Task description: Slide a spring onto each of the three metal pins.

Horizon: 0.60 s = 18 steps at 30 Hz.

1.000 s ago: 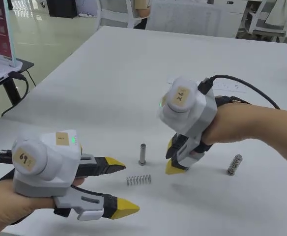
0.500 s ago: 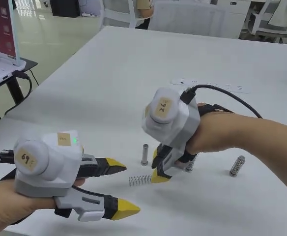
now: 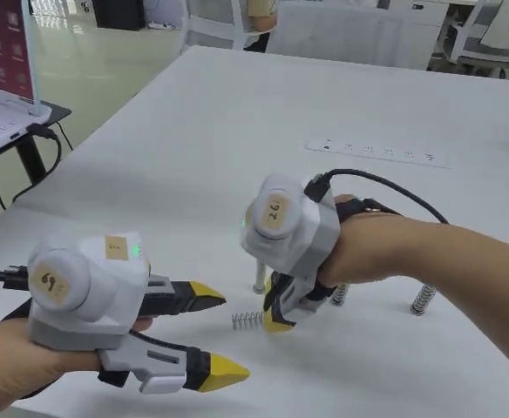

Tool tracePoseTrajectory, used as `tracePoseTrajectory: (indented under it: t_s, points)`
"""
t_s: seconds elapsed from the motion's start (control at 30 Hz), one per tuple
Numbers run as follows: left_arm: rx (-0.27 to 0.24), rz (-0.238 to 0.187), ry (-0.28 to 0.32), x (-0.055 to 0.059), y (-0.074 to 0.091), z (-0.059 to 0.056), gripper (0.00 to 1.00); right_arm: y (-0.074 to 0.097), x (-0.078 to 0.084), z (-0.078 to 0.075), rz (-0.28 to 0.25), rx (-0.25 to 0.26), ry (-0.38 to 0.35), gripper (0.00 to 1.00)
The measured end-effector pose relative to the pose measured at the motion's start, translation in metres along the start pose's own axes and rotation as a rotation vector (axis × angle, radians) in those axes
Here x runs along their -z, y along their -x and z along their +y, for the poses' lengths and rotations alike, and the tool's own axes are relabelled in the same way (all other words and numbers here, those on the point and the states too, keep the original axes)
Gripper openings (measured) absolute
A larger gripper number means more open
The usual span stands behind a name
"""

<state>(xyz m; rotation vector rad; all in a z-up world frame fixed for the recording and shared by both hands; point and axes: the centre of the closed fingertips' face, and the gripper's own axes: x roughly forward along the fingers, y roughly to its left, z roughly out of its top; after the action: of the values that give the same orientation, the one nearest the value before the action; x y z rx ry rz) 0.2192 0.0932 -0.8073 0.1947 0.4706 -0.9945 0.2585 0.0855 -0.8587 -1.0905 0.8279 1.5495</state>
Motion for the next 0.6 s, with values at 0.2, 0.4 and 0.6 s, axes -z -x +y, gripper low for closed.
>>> tracePoseTrajectory:
  t_s: [0.2,0.4,0.6]
  points:
    - [-0.002,0.002,0.001,0.001,0.001,0.001,0.47,-0.003,0.002,0.003,0.009,-0.004,0.012,0.09]
    - [0.0,0.004,-0.001,0.0,-0.001,0.002,0.47,-0.001,0.001,0.006,-0.002,-0.008,-0.002,0.08]
    - [0.009,0.012,-0.012,0.0,-0.003,0.001,0.46,0.01,0.002,0.012,0.0,-0.017,-0.011,0.08]
